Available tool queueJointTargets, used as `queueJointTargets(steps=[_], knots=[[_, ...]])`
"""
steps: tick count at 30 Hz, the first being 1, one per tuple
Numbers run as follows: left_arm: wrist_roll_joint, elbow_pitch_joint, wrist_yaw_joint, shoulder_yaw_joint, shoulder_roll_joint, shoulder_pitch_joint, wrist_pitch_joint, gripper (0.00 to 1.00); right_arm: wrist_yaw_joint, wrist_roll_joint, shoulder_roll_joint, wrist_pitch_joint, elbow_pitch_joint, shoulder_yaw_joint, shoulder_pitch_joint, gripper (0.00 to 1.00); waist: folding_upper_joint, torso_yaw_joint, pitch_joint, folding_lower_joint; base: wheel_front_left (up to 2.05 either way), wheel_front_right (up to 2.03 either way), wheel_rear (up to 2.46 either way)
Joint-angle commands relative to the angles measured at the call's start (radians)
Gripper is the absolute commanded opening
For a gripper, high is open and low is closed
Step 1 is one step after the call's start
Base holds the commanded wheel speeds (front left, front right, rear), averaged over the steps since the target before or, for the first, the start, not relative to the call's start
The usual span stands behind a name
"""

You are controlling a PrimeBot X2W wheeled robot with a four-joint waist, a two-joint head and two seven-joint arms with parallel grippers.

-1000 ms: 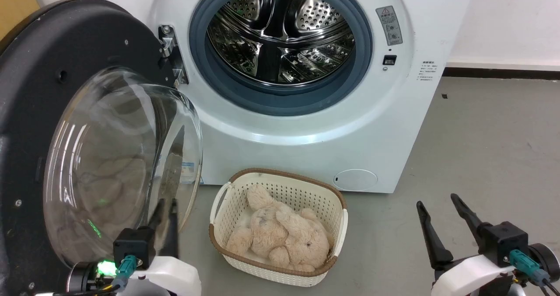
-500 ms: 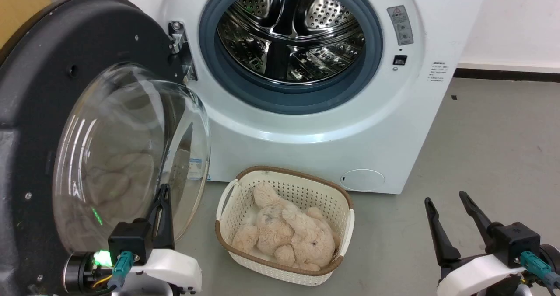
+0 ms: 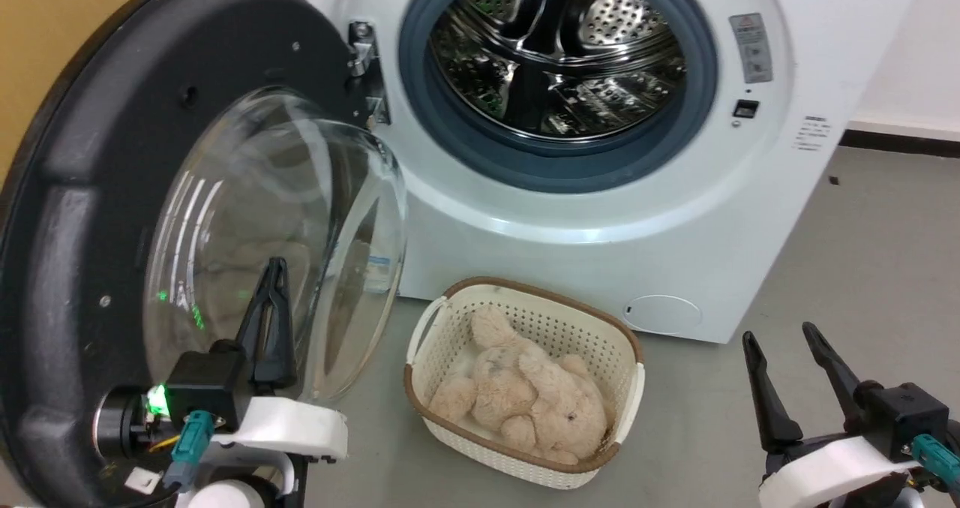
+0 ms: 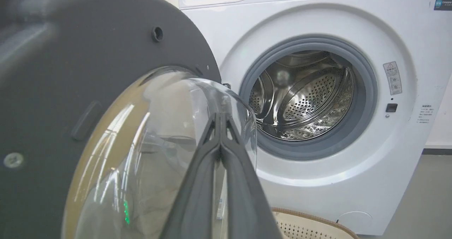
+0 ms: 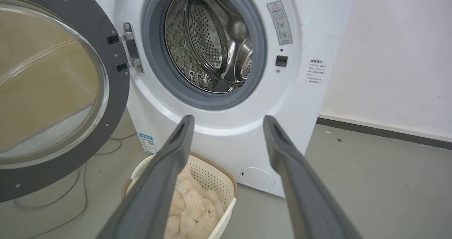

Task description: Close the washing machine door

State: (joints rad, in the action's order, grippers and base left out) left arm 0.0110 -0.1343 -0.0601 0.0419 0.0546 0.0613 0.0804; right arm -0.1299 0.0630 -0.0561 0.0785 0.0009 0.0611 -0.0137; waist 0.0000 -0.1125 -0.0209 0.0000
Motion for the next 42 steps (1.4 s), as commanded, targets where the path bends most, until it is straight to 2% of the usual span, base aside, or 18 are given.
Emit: queueJointTargets(steps=[1, 13, 21, 31, 36, 42], knots=[[0.003, -0.011, -0.005, 0.001, 0.007, 0.021, 0.007, 0.0, 0.0, 0.006, 0.002, 0.01, -0.005, 0.004, 0.017, 1.0, 0.0, -0.01, -0.002, 0.0, 0.0, 0.0, 0.0], [0.07, -0.125, 0.027, -0.042, -0.002, 0.095, 0.035, 0.0, 0.0, 0.02, 0.003, 0.037, -0.007, 0.027, 0.022, 1.0, 0.0, -0.108, -0.014, 0.0, 0.0, 0.0, 0.0], [0.182, -0.2, 0.038, -0.138, -0.004, 0.156, 0.051, 0.0, 0.0, 0.023, 0.003, 0.053, -0.005, 0.031, 0.035, 1.0, 0.0, -0.159, -0.031, 0.0, 0.0, 0.0, 0.0], [0.4, -0.238, 0.061, -0.314, -0.004, 0.201, 0.072, 0.0, 0.0, 0.023, 0.003, 0.074, 0.0, 0.029, 0.055, 1.0, 0.0, -0.208, -0.05, 0.0, 0.0, 0.0, 0.0], [0.566, -0.176, 0.075, -0.426, -0.004, 0.208, 0.083, 0.0, 0.0, 0.024, 0.004, 0.085, 0.0, 0.033, 0.063, 1.0, 0.0, -0.231, -0.059, 0.0, 0.0, 0.0, 0.0], [0.745, -0.054, 0.116, -0.495, -0.004, 0.189, 0.095, 0.0, -0.001, 0.024, 0.004, 0.097, -0.001, 0.04, 0.068, 1.0, 0.0, -0.259, -0.072, 0.0, 0.0, 0.0, 0.0]])
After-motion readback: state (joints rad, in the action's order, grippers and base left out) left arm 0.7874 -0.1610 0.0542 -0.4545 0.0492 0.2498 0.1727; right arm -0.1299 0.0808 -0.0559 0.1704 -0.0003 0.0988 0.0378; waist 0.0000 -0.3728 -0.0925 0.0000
